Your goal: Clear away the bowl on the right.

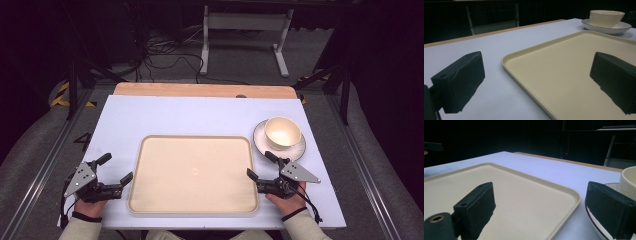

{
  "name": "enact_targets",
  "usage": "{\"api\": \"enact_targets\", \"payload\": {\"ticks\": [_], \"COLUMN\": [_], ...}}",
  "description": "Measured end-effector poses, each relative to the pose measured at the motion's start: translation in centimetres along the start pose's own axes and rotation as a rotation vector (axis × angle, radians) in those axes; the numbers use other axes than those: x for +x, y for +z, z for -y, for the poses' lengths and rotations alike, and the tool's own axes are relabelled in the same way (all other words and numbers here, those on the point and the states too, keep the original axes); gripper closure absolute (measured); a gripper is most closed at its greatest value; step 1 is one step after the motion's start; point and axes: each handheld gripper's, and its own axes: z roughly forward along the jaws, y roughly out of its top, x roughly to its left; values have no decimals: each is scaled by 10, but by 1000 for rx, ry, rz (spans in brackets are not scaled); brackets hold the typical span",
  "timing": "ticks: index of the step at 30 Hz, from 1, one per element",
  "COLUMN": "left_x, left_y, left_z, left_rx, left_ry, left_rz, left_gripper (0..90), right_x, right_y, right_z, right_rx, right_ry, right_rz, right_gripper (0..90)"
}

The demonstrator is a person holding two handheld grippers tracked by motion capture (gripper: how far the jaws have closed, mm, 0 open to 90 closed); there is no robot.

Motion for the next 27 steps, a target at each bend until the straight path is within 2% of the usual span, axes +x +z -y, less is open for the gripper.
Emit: {"api": "enact_targets", "payload": {"ticks": [15, 27], "left_x": [0, 0], "left_y": [0, 0], "left_z": [0, 0], "left_rx": [0, 1], "left_ry": [0, 0], "left_rz": [0, -1], "left_gripper": [3, 3], "right_x": [1, 0], "right_y": [1, 2], "right_z": [0, -6], "right_rx": [11, 9], "right_ry": [-22, -16], "right_rz": [-17, -18], "right_gripper": [129, 173]}}
